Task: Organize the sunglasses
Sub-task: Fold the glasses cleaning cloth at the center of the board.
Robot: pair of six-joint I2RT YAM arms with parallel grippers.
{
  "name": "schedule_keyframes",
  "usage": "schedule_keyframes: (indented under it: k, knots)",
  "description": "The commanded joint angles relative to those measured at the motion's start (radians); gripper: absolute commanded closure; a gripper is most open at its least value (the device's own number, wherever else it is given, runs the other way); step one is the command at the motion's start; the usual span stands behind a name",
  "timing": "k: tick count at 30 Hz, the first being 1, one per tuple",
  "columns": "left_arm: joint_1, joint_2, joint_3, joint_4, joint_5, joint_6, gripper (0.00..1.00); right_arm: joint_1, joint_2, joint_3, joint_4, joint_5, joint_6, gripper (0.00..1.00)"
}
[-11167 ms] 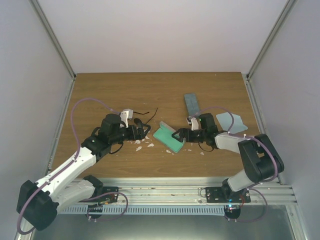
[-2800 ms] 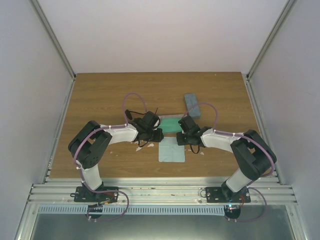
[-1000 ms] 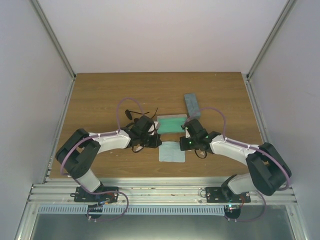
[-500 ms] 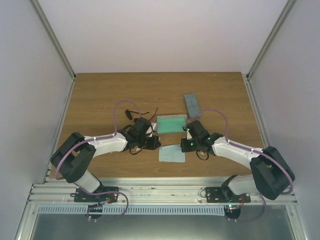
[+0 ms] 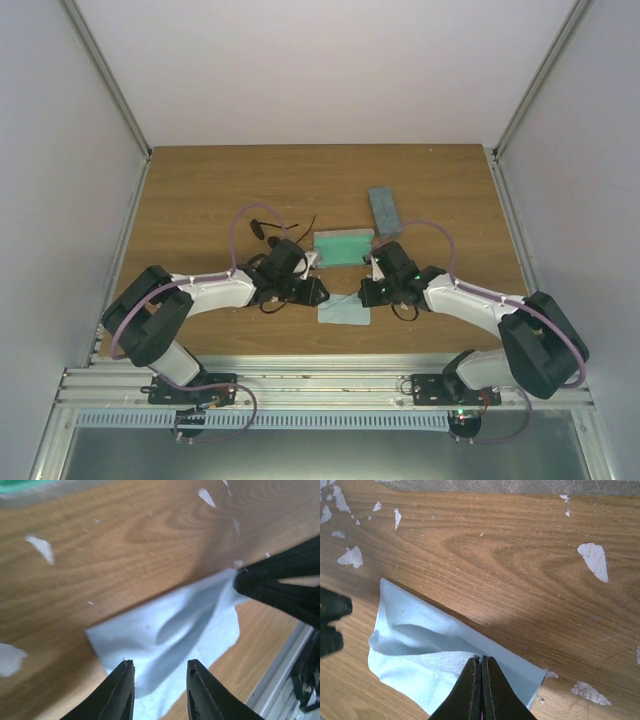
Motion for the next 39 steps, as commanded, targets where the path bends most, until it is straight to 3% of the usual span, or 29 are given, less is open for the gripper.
schedule_keyframes:
  k: [1, 9, 15, 25, 29, 33, 39]
  knots:
    - [-0.057, -0.009, -0.008, 0.08, 0.014, 0.063, 0.65, -0.002, 0.027, 0.027, 0.004, 0.006, 0.006, 0.99]
    - [-0.097, 0.016, 0.016, 0.081, -0.079, 0.174, 0.51, -0.007, 0.093, 0.095, -0.01, 0.056, 0.023, 1.0]
    - [-0.105, 0.042, 0.032, 0.067, -0.147, 0.219, 0.49, -0.018, 0.131, 0.121, 0.0, 0.056, 0.027, 0.99]
    - [-0.106, 0.073, 0.036, 0.066, -0.139, 0.246, 0.54, -0.051, 0.148, 0.127, 0.004, 0.046, 0.029, 1.0]
    - [-0.105, 0.083, 0.038, 0.066, -0.138, 0.25, 0.59, -0.054, 0.149, 0.128, 0.008, 0.035, 0.026, 1.0]
    - [-0.106, 0.09, 0.046, 0.07, -0.14, 0.244, 0.69, -0.057, 0.149, 0.126, 0.01, 0.031, 0.025, 0.99]
    - [-0.106, 0.063, 0.059, 0.061, -0.201, 0.235, 0.99, -0.057, 0.137, 0.121, 0.007, 0.026, 0.02, 0.99]
